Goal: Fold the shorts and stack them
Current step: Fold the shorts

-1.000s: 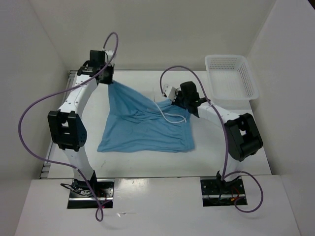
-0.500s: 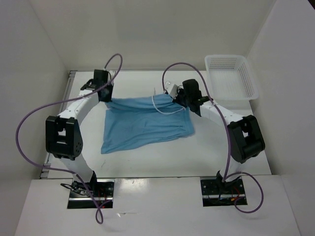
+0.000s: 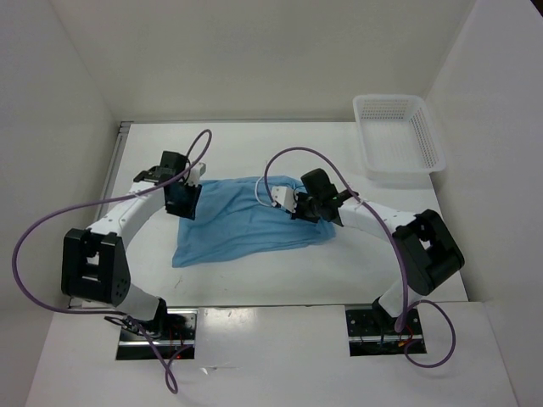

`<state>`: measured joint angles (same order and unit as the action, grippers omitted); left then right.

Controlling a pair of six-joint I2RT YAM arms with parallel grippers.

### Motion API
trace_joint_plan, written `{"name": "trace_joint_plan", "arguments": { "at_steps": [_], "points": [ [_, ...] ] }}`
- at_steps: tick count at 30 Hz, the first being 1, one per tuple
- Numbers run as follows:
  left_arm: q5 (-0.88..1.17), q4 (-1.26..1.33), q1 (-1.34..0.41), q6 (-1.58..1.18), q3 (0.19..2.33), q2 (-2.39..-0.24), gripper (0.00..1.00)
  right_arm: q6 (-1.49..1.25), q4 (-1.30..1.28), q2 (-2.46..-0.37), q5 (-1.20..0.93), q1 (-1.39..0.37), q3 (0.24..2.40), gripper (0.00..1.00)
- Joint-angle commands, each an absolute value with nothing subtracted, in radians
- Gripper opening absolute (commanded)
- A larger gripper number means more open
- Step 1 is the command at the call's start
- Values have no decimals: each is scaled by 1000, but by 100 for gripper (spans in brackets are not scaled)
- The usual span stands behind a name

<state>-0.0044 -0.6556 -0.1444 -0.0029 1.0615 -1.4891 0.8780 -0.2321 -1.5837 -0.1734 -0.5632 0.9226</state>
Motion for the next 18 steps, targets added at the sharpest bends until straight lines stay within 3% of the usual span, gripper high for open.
{"name": "trace_joint_plan", "arguments": {
  "at_steps": [1,4,12,18],
  "points": [
    [63,-629,-112,0,1178,-1515,42,894,-235,-1540,-181,-563,919,0],
    [-53,-534,-101,0,1207,-1618,41,894,-235,-1540,-181,-563,919,0],
    [-95,-471,-91,0,1301,-1853,41,894,-225,-1549,-170,-563,919,0],
    [-95,-439,-91,0,1301,-1873,45,894,-225,-1559,-170,-563,919,0]
  ]
}}
